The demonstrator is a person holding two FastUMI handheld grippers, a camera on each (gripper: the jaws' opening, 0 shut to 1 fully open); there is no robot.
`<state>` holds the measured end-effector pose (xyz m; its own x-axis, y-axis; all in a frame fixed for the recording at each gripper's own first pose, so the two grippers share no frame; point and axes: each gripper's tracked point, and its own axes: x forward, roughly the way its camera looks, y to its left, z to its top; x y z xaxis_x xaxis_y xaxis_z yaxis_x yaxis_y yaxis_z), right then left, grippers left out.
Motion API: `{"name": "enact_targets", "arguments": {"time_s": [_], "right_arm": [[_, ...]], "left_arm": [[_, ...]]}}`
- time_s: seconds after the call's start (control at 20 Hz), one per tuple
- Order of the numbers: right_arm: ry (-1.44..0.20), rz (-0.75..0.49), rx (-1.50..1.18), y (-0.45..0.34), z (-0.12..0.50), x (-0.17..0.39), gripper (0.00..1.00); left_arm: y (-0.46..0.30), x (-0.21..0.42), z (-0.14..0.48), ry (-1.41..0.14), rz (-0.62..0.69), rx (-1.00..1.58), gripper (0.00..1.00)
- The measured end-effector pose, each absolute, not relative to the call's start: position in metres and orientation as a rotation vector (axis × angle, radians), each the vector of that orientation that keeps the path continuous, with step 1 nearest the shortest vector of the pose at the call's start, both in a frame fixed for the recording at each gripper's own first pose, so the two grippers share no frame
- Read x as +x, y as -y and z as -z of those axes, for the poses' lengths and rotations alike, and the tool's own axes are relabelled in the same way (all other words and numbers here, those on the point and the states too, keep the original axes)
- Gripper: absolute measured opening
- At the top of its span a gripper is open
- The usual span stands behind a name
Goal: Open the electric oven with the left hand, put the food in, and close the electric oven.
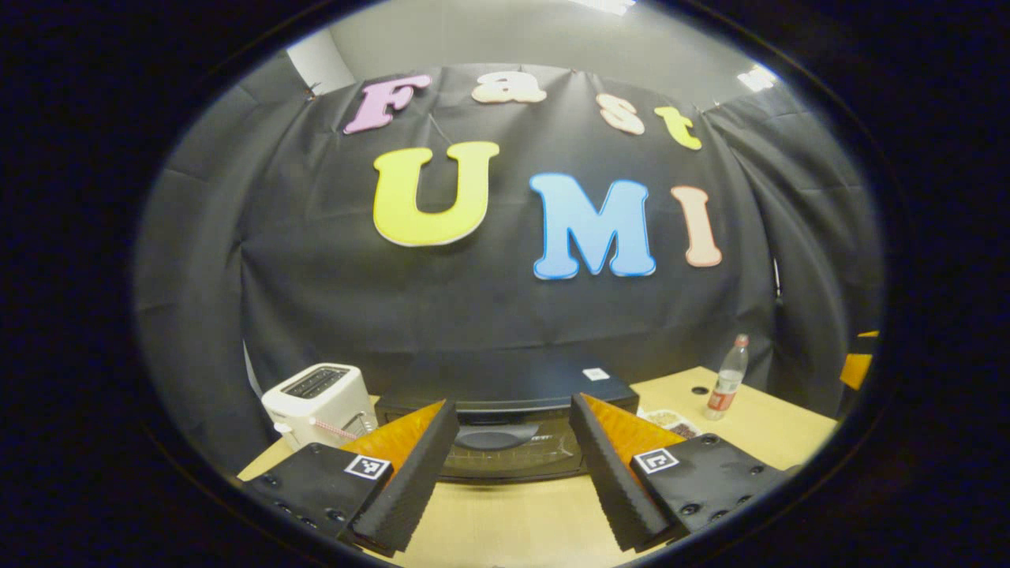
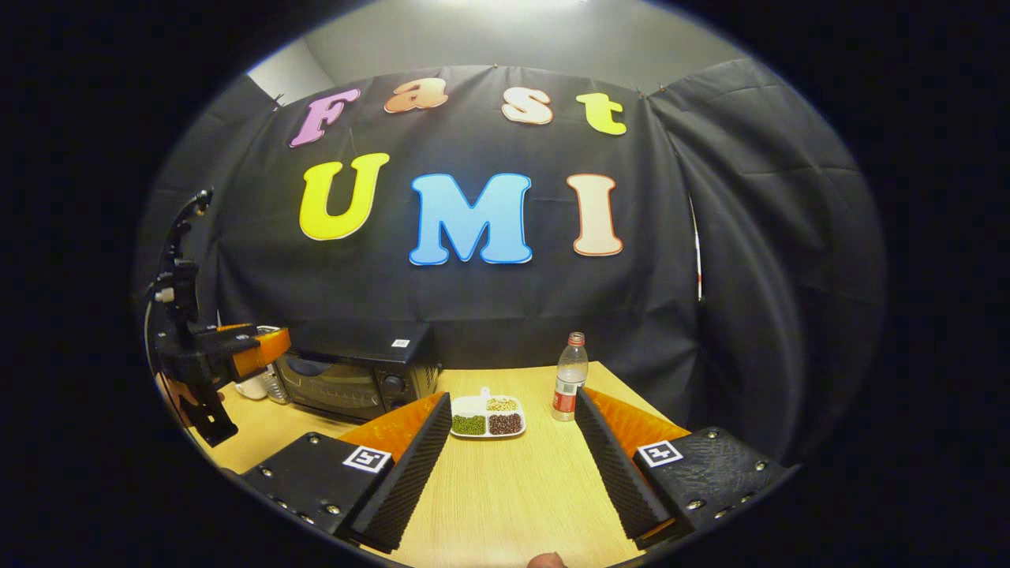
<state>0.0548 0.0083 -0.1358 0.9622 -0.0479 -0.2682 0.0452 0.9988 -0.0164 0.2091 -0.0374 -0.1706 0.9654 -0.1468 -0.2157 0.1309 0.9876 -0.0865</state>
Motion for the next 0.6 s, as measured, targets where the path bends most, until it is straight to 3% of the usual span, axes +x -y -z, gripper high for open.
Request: {"name": "enact_targets", "arguments": {"time_s": [0.25,0.6], "right_arm": [[-0.209,-0.03,-0.034,0.013,0.111,0.031,0.98],[-0.14,-0.103,-0.068,0.033,0.083,0.005,0.98]], "left_arm": [[0.048,0.136,0.1,-0.131,0.079,-0.051,1.0],[0.06,0.053,0.053,-0.092,0.034,-0.039,1.0]]}}
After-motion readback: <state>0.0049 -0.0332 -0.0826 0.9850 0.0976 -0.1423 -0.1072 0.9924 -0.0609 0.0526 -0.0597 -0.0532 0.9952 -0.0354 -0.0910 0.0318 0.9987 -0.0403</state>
